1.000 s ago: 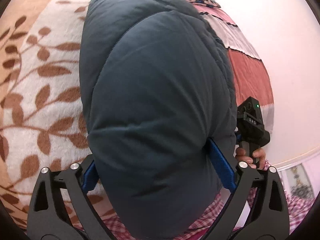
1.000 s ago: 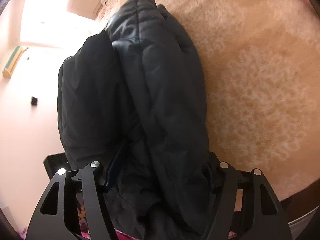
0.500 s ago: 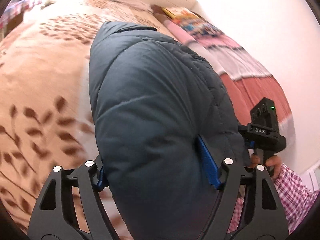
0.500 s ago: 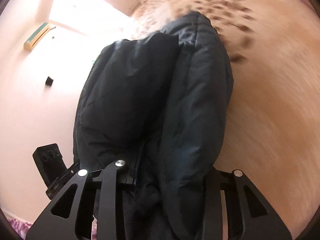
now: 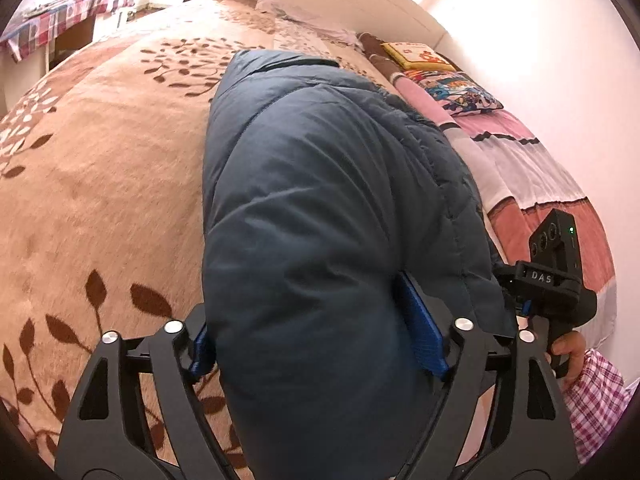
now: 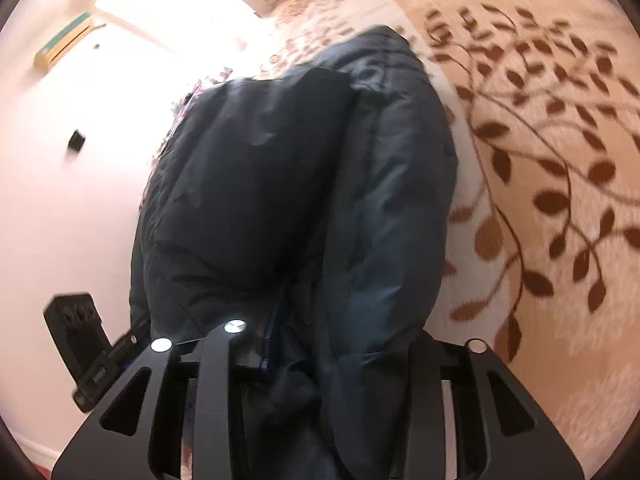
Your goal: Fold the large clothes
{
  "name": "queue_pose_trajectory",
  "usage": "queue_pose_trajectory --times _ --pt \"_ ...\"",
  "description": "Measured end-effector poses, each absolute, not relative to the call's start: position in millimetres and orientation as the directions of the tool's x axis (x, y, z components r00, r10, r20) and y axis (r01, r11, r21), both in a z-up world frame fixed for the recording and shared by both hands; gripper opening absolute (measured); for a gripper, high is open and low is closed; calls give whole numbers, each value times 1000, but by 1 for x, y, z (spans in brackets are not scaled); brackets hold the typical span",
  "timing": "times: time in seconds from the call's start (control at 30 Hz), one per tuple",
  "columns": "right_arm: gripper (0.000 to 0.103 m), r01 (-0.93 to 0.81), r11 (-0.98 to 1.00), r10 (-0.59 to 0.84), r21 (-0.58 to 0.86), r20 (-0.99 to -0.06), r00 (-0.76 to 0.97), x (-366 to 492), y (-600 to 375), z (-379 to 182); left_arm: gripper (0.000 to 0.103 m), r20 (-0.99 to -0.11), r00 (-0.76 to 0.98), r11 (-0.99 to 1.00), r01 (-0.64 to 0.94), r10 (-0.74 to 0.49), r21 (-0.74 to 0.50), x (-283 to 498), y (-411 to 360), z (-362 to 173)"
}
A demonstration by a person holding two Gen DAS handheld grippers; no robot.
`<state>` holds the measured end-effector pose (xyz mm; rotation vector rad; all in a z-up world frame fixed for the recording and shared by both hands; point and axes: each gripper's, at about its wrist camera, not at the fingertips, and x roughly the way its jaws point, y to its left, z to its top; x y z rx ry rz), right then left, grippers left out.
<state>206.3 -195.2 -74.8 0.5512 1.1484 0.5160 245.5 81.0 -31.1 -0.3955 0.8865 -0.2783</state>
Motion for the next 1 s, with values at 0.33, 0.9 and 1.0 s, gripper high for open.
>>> queue_pose_trajectory --times 0.33,0.9,1.0 --pt "71 -24 783 574 621 -708 413 190 -236 -43 83 -723 626 934 20 -291 -358 197 101 -8" --pt "71 -196 927 375 320 -816 441 48 -202 -18 84 -805 583 979 -81 -107 -189 94 64 10" --pt "71 -216 941 334 262 -828 451 23 -190 -23 84 -821 565 980 -99 -86 -171 82 55 6"
